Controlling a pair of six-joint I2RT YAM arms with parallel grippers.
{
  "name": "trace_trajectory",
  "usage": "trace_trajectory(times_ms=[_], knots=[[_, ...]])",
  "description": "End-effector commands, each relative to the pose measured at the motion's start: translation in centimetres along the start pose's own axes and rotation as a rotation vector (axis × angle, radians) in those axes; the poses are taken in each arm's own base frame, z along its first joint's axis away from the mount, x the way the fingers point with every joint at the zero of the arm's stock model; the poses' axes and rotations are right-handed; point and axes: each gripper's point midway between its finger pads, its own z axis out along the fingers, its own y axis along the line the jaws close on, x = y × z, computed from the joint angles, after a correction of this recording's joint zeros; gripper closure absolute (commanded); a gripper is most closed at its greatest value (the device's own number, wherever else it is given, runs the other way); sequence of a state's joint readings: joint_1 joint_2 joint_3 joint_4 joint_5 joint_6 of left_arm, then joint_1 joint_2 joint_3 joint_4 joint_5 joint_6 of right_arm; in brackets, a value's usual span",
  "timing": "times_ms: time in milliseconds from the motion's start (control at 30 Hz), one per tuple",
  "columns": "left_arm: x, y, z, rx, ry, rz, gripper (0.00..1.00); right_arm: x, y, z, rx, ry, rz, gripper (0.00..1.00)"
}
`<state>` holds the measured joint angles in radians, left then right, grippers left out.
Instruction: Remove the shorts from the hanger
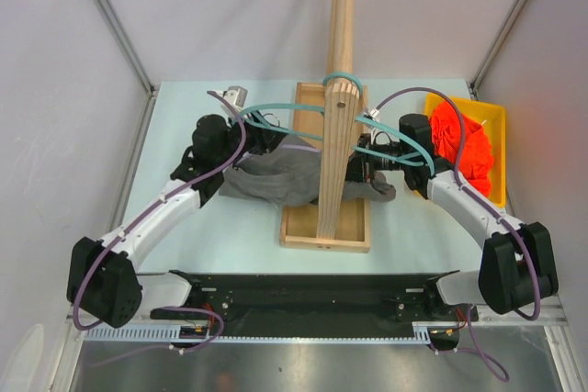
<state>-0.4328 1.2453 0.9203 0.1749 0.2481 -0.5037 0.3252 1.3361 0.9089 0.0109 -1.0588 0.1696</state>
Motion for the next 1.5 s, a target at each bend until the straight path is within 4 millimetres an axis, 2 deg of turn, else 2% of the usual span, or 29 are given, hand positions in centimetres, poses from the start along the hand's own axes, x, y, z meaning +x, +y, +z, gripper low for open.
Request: trace_trajectory(times_ms=[0, 33, 133, 167, 200, 233, 300, 333, 433, 600, 733, 900, 1100, 1200, 1233, 1333, 1467], knots=[[-0.3, -0.5, 0.4, 0.04, -0.027, -0.02, 0.55, -0.9, 1.7, 0.7, -0.091, -0.009, -0.055, 1.0], [-0.1, -0.5, 0.5, 0.044, -0.021, -0.026, 0.56, -1.0, 1.6, 0.7, -0.086, -0.012, -0.051, 1.0], [0.1, -0.9, 1.0, 0.072, -0.007, -0.035, 0.7, -1.1, 1.1, 0.8, -0.06, -0.021, -0.038, 0.99], [0.1, -1.0, 1.1, 0.075, -0.007, -0.031, 0.86, -1.0, 0.7, 0.9, -0.033, -0.02, -0.019, 0.85], [0.0, -0.9, 1.3, 0.064, -0.001, -0.013, 0.95, -1.3, -0.2, 0.8, 0.032, -0.035, -0.006, 0.77], [0.0, -1.1, 1.4, 0.042, -0.009, 0.004, 1.0, -1.1, -0.4, 0.8, 0.051, -0.036, 0.002, 0.6], [-0.2, -1.3, 1.6, 0.023, -0.011, 0.043, 1.0, -1.3, -1.1, 0.5, 0.1, -0.048, 0.01, 0.33], [0.2, -1.5, 1.8, 0.013, -0.006, 0.05, 0.99, -1.3, -1.3, 0.5, 0.111, -0.052, 0.014, 0.3], [0.7, -2.1, 2.2, 0.006, 0.0, 0.056, 1.0, -1.7, -1.9, 0.2, 0.14, -0.074, 0.04, 0.28], [1.3, -2.8, 2.6, 0.039, 0.006, 0.047, 1.0, -3.1, -3.6, -0.3, 0.224, -0.137, 0.065, 0.27], [1.9, -3.9, 2.7, 0.092, 0.02, 0.052, 1.0, -4.5, -4.0, -0.7, 0.247, -0.187, 0.032, 0.26], [2.2, -5.2, 2.7, 0.167, 0.022, 0.049, 1.0, -4.8, -4.7, -0.8, 0.259, -0.198, 0.026, 0.27], [3.0, -5.7, 3.1, 0.207, 0.06, 0.046, 1.0, -4.9, -5.3, -1.0, 0.282, -0.202, 0.022, 0.35], [3.3, -5.6, 3.1, 0.208, 0.075, 0.044, 1.0, -5.2, -5.6, -1.6, 0.294, -0.217, 0.04, 0.43], [3.4, -5.6, 3.1, 0.206, 0.077, 0.043, 1.0, -5.3, -5.7, -1.9, 0.298, -0.221, 0.042, 0.51], [3.3, -5.8, 3.0, 0.213, 0.072, 0.036, 1.0, -5.2, -5.8, -2.3, 0.306, -0.22, 0.041, 0.65], [3.1, -5.9, 2.9, 0.216, 0.065, 0.027, 1.0, -4.5, -5.6, -2.3, 0.298, -0.193, 0.041, 0.78]])
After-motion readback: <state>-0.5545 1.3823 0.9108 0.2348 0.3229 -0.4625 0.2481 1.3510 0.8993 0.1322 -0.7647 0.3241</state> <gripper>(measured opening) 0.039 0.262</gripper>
